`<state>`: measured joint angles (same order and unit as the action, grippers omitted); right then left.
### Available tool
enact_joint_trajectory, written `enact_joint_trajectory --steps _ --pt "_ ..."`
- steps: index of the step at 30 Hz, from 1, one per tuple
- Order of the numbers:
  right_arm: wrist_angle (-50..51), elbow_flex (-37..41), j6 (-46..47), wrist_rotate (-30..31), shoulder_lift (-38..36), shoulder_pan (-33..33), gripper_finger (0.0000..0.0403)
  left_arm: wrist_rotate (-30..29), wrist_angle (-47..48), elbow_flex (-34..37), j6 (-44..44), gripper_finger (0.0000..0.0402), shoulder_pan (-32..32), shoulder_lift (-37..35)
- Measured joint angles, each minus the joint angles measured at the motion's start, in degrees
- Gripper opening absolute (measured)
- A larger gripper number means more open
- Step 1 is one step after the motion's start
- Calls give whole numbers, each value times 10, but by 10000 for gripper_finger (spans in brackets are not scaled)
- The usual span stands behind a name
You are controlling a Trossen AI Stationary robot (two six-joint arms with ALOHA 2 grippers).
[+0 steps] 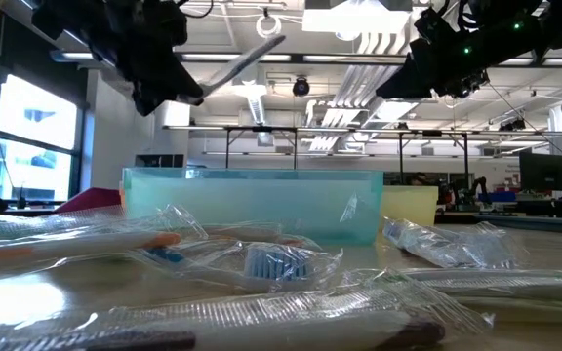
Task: Pick & Place Toothbrushes
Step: Put the blue toothbrush into the green bin
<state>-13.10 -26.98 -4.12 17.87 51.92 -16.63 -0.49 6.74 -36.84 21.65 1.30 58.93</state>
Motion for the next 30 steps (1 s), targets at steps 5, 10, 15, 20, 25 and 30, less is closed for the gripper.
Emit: enact_joint_trajectory --steps 5,10,15,20,25,30 --pt "0 0 0 0 0 0 161 -29 1 0 -9 45 -41 2" --pt "0 0 0 0 0 0 161 -53 2 0 -4 45 -60 2" --pt "0 0 0 0 0 0 161 -52 4 0 20 45 -59 18" --pt "-2 0 0 0 0 0 161 -51 21 -16 24 45 -59 56" --pt "-3 0 0 0 0 0 161 -40 90 -74 4 45 -59 105" --pt "-3 0 0 0 0 0 161 -38 195 -128 -21 45 -58 145"
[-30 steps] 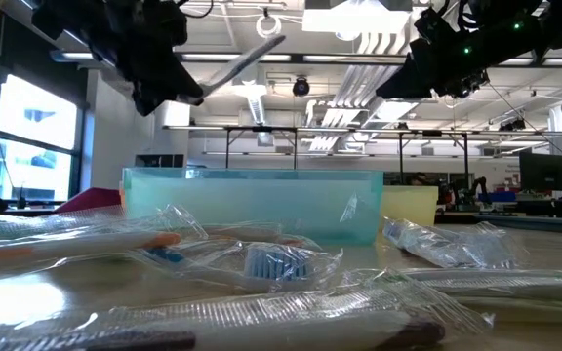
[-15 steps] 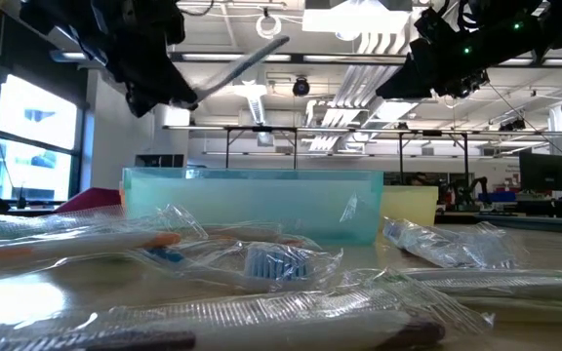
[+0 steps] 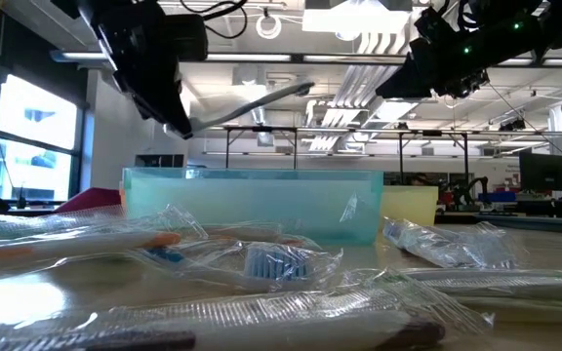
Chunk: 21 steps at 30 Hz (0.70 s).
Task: Pick & Place Toothbrushes
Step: Put the blue toothbrush into the green bin
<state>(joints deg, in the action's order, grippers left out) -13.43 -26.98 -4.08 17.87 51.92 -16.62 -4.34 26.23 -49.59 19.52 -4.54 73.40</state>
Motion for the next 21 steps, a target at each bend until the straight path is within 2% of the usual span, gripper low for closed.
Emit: enact_joint_trajectory --steps 2,15,21 --pt "0 0 0 0 0 0 161 0 21 -9 -2 45 0 7" --pt "0 0 0 0 0 0 161 -9 11 -18 -2 45 0 17" --pt "0 0 0 0 0 0 161 -18 2 -18 2 45 0 64"
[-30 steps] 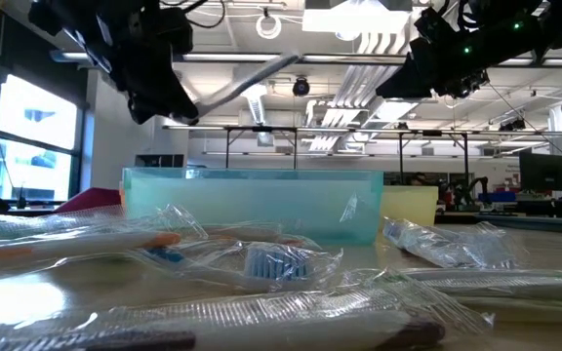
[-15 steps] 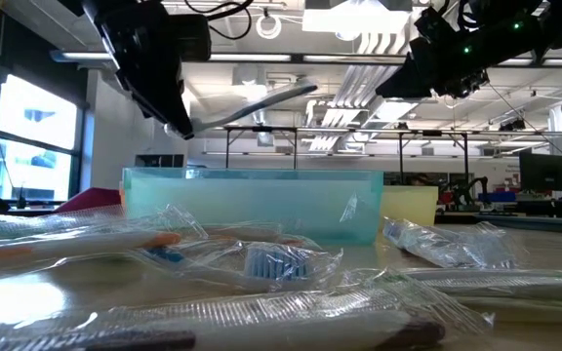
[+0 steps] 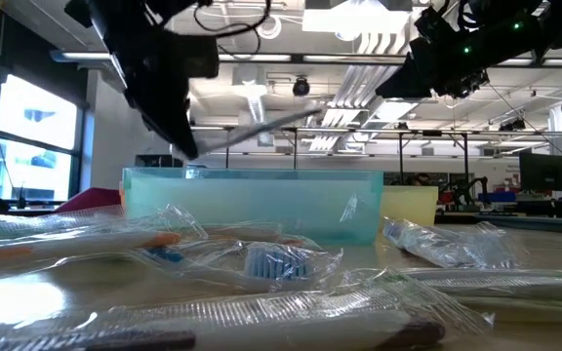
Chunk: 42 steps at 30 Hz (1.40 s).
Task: Pick & Place Toothbrushes
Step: Put the blue toothbrush into the green bin
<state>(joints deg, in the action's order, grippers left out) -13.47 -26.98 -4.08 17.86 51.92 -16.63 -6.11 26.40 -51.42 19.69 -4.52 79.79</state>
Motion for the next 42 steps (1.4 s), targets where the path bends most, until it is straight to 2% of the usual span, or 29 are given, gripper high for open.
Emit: enact_joint_trajectory --steps 4,16,27,42 --pt "1 0 0 0 0 0 161 7 -3 0 0 45 0 34" --pt "0 0 0 0 0 0 161 11 -25 0 3 45 0 79" --pt "0 0 0 0 0 0 161 39 -39 0 16 45 0 112" --pt "1 0 0 0 0 0 161 42 -39 0 31 56 0 113"
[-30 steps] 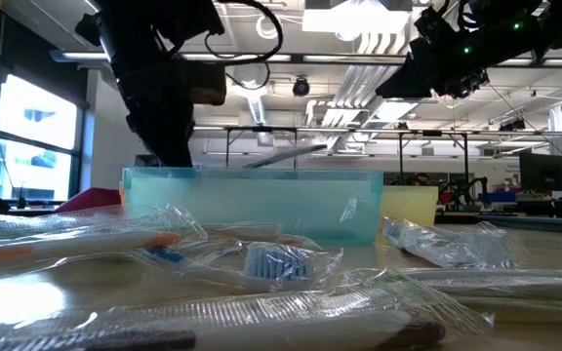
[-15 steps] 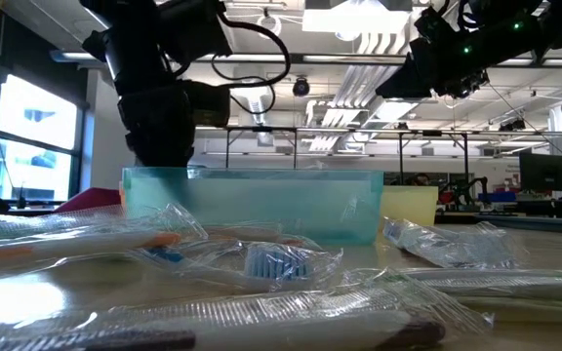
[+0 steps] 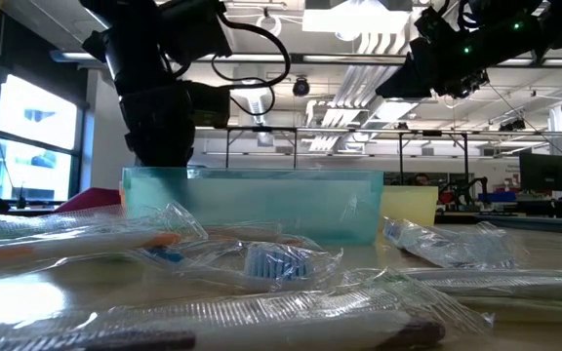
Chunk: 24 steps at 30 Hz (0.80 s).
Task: Pick & Place Toothbrushes
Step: Put the blue toothbrush into the green bin, then put the green toothbrush into the orange bin
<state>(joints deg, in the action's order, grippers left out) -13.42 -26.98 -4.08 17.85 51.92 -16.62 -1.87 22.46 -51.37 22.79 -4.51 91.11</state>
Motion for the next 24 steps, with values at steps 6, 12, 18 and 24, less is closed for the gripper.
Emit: enact_joint_trajectory --steps 6,12,18,24 --pt "0 0 0 0 0 0 161 0 0 0 0 98 0 0" --pt "0 0 0 0 0 0 161 0 0 0 -2 120 0 0" --pt "0 0 0 0 0 0 161 0 0 0 -3 121 0 -1" --pt "0 0 0 0 0 0 161 -1 41 -38 -22 121 0 -4"
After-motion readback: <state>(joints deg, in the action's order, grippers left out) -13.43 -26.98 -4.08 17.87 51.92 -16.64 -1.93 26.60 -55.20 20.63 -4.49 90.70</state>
